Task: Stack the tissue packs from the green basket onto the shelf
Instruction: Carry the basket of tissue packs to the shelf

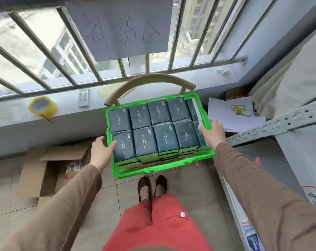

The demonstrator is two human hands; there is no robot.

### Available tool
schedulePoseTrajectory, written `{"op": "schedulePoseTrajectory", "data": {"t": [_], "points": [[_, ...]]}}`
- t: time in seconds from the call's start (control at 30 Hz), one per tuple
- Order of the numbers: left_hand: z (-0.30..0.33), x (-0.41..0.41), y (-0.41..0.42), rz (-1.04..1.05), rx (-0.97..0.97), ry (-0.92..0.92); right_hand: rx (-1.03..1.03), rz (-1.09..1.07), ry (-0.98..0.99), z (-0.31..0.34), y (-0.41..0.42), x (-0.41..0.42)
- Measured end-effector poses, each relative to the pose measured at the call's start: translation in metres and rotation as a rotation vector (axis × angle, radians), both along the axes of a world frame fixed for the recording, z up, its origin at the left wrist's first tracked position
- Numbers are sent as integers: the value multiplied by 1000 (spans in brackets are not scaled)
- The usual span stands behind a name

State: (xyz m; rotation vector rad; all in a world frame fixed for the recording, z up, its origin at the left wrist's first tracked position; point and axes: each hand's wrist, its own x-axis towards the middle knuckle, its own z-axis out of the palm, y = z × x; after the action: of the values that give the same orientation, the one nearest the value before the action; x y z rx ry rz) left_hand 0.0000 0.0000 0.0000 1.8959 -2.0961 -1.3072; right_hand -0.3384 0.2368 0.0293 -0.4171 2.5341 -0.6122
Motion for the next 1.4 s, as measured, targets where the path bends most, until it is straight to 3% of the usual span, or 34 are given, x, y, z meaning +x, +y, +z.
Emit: {"op": "schedulePoseTrajectory", "data": {"t": [0.13, 0.23, 0.33, 0.5, 0.7, 0.93, 1.23, 1.4], "points": [[-16, -9, -2, 205, 254, 78, 25, -142, -130, -22, -8, -25], [-24, -21, 1, 406, 450, 290, -62, -307, -321, -35, -16, -37], [-27, -34, 2, 602, 496, 382, -184, -480, -416, -43, -19, -42], [-23, -38, 3, 640, 448, 380, -299, -644, -469, -39, 4, -23], [-1, -40, 11, 419, 469, 362, -366, -935, -413, -32, 88, 52], [26, -46, 75, 39, 507, 326, -510, -1390, -334, -3, 222, 202], [40, -25, 279, -400, 563, 189, -637, -1907, -173, 39, 426, 415], [49, 21, 434, -596, 571, 115, -629, -2016, -157, 47, 552, 536]]}}
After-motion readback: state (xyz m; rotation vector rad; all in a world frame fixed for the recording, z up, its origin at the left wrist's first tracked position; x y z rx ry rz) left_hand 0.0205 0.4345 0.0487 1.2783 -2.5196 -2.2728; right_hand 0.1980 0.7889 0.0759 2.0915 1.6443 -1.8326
